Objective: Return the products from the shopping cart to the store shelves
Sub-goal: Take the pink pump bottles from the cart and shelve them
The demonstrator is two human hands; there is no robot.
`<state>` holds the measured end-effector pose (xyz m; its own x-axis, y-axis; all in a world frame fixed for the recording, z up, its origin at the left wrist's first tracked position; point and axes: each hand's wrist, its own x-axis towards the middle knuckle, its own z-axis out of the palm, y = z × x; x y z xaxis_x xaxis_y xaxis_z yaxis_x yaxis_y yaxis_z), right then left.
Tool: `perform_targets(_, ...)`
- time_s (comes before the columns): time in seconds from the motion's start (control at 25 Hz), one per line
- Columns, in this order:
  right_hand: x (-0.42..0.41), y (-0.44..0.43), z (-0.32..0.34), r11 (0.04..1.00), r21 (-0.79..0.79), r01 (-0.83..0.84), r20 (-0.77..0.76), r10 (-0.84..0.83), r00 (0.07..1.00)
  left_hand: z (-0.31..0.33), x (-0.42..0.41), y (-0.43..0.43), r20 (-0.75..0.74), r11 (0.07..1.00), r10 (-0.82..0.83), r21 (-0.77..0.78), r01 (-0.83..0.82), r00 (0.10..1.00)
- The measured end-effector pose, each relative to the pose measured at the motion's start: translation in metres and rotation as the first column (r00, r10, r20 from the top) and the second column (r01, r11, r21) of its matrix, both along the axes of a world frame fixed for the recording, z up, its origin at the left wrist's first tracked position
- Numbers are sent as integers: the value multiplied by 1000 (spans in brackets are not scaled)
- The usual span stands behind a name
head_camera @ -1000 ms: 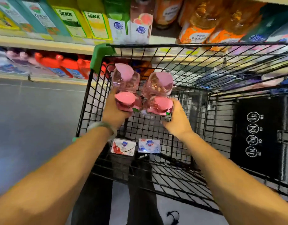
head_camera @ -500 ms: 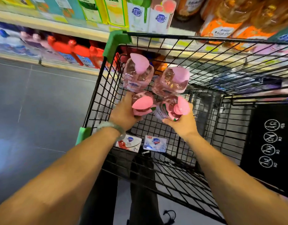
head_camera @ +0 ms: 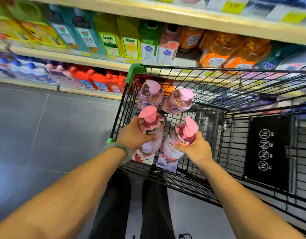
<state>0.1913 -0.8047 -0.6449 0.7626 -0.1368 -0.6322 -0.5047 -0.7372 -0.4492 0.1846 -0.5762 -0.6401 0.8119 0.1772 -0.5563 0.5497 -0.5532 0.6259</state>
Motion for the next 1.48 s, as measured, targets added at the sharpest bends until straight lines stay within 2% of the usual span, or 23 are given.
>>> perform_targets(0.08, 3, 0, 35, 1000, -6, -14, 30, 15, 999, 30, 3, 8, 1, 999, 48, -26, -48, 999)
perform_targets(0.24, 22, 5, 115, 999, -31, 37, 85, -34, 996, 107, 15, 31, 63, 998, 45, 30, -46, 997)
perform_targets(0.36, 42, 11, 169, 995, -94, 30, 133, -18, 991, 165, 28, 38, 140, 988, -80, 142, 60, 987)
perform_targets(0.52, 57, 19, 247, 994, -106, -22, 281, 51, 958, 251, 37, 29, 236, 935, -257, 305, 179, 937)
perform_targets(0.68, 69, 30, 302, 985, -130, -111, 397, 154, 905, 304, 28, 11, 296, 801, -466, 542, 255, 834)
perform_targets(0.8, 77, 33, 336, 975, -159, -154, 438, 209, 874, 329, 22, 6, 309, 773, -460, 600, 204, 832)
perform_targets(0.92, 82, 33, 372, 964, -201, -172, 476, 250, 843, 355, 21, 5, 387, 844, -352, 525, 110, 852)
perform_targets(1.04, 86, 34, 397, 957, -197, -214, 501, 286, 817, 379, 20, 7, 445, 872, -288, 488, 40, 848)
perform_targets(1.16, 92, 36, 420, 965, -114, -235, 522, 259, 812, 393, 26, 20, 507, 912, -191, 408, -39, 841)
perform_targets(1.28, 100, 44, 446, 969, 61, -240, 546, 168, 821, 410, 39, 44, 593, 976, -2, 177, -129, 805)
perform_targets(1.4, 106, 59, 470, 936, 251, -245, 536, 77, 841, 426, 58, 75, 615, 972, 223, -204, -120, 757)
perform_targets(1.48, 113, 74, 488, 915, 321, -244, 535, 37, 844, 438, 70, 96, 641, 958, 232, -279, -59, 732)
